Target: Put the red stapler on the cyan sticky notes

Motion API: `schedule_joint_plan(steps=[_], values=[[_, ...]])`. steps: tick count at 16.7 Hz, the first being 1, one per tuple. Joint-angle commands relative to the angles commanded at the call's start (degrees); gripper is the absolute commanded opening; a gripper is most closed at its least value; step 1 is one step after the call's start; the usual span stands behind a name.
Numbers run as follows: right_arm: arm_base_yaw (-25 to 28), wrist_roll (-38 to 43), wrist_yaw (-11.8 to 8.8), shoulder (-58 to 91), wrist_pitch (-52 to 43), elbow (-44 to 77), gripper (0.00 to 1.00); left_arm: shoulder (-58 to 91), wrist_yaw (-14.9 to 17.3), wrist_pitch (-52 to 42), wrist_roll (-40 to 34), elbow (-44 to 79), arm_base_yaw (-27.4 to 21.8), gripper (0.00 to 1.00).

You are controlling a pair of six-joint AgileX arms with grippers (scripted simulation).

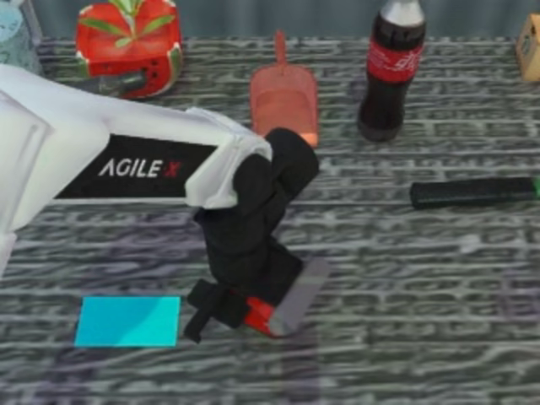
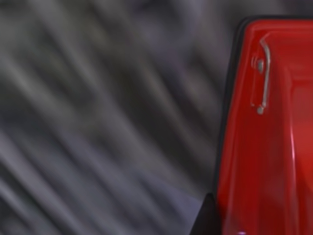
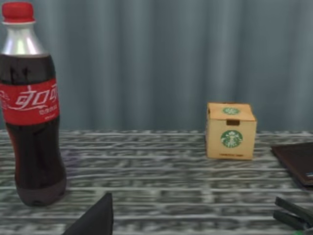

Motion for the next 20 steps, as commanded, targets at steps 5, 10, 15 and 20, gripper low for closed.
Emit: schedule_joint_plan(steps=[5, 10, 15, 20], values=[[0.0, 0.0, 0.0, 0.0, 0.0, 0.0, 1.0, 0.0, 0.0, 0.0, 0.0, 0.0, 0.0, 0.0], [0.0, 0.0, 0.0, 0.0, 0.0, 0.0, 1.0, -0.15, -0.01, -0.19, 0.09, 0.13, 0.03, 0.0], [0.0, 0.0, 0.0, 0.0, 0.0, 0.0, 1.0, -3.26, -0.02, -8.89, 0.21, 6.22, 0.35, 0.0], [0.0, 0.0, 0.0, 0.0, 0.0, 0.0, 1.0, -7.26, -0.05, -20.07, -0.07, 12.66, 0.91, 0.0]])
